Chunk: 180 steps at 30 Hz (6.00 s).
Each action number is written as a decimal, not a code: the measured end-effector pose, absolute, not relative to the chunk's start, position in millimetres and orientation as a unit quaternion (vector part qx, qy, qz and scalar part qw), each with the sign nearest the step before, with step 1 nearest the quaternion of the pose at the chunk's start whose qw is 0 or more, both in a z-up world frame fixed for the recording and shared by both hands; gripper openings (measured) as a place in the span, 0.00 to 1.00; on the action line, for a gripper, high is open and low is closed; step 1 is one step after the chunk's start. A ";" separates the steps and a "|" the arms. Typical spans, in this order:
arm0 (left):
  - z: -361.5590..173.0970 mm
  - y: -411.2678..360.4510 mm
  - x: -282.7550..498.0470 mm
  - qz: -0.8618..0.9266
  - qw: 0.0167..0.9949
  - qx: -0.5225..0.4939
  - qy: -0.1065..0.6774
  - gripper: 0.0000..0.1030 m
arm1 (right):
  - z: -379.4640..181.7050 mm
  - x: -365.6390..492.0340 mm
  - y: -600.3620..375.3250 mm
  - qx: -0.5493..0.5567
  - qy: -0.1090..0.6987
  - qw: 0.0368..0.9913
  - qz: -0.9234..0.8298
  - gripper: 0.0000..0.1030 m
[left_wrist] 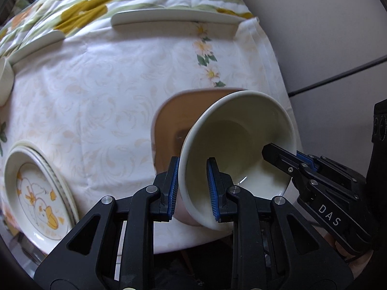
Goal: Organize plates and bowls
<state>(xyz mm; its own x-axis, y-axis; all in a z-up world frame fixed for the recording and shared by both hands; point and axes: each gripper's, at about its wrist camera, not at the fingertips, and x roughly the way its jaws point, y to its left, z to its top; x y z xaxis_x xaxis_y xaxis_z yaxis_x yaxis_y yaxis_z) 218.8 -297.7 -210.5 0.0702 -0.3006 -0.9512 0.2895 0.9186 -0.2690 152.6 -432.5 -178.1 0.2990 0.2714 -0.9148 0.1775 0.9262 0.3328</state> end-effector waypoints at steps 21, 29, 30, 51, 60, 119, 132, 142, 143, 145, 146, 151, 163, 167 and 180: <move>-253.0 -322.6 246.3 -0.223 0.701 0.077 0.673 0.19 | -220.1 159.1 -431.7 0.212 0.628 0.748 -0.029 0.11; -248.4 -336.2 242.9 -0.215 0.713 0.119 0.656 0.19 | -220.2 160.8 -429.6 0.212 0.637 0.740 -0.040 0.11; -248.3 -337.5 242.2 -0.212 0.715 0.125 0.654 0.19 | -220.1 161.1 -429.1 0.212 0.638 0.739 -0.039 0.11; -226.2 -328.3 235.9 -0.201 0.734 0.116 0.638 0.20 | -204.0 156.3 -443.9 0.256 0.619 0.742 -0.036 0.11; -144.9 -282.5 226.0 -0.204 0.805 0.028 0.556 0.20 | -137.7 155.8 -443.4 0.223 0.555 0.801 0.026 0.11; -287.2 131.0 372.2 0.132 0.818 -0.274 0.487 0.21 | -259.2 427.8 -35.9 0.073 0.575 0.739 0.344 0.22; -215.8 91.6 341.0 0.107 0.859 -0.222 0.449 0.20 | -200.5 388.1 -80.0 0.097 0.528 0.771 0.343 0.22; -133.8 -12.0 272.7 0.040 0.886 -0.193 0.419 0.20 | -116.4 301.7 -186.5 0.111 0.480 0.817 0.301 0.21; -127.7 -24.7 266.0 0.032 0.888 -0.189 0.418 0.21 | -110.2 291.9 -197.4 0.111 0.477 0.820 0.294 0.22; -115.8 -53.9 249.9 0.013 0.891 -0.183 0.416 0.21 | -99.1 272.5 -223.2 0.114 0.471 0.828 0.280 0.21; -112.2 -65.0 244.0 0.005 0.892 -0.182 0.415 0.21 | -95.3 264.4 -235.8 0.116 0.470 0.831 0.273 0.21; -101.4 -131.7 211.1 -0.042 0.890 -0.171 0.421 0.21 | -81.2 221.7 -299.5 0.129 0.461 0.846 0.234 0.21; -141.3 -245.8 182.9 -0.137 0.840 -0.145 0.505 0.21 | -114.0 154.1 -408.7 0.162 0.504 0.838 0.136 0.21; -167.0 -264.7 185.6 -0.156 0.815 -0.129 0.543 0.20 | -137.7 142.4 -427.0 0.180 0.525 0.824 0.110 0.21; -213.1 -294.6 201.0 -0.160 0.780 -0.050 0.603 0.21 | -180.5 135.7 -434.2 0.194 0.562 0.800 0.073 0.21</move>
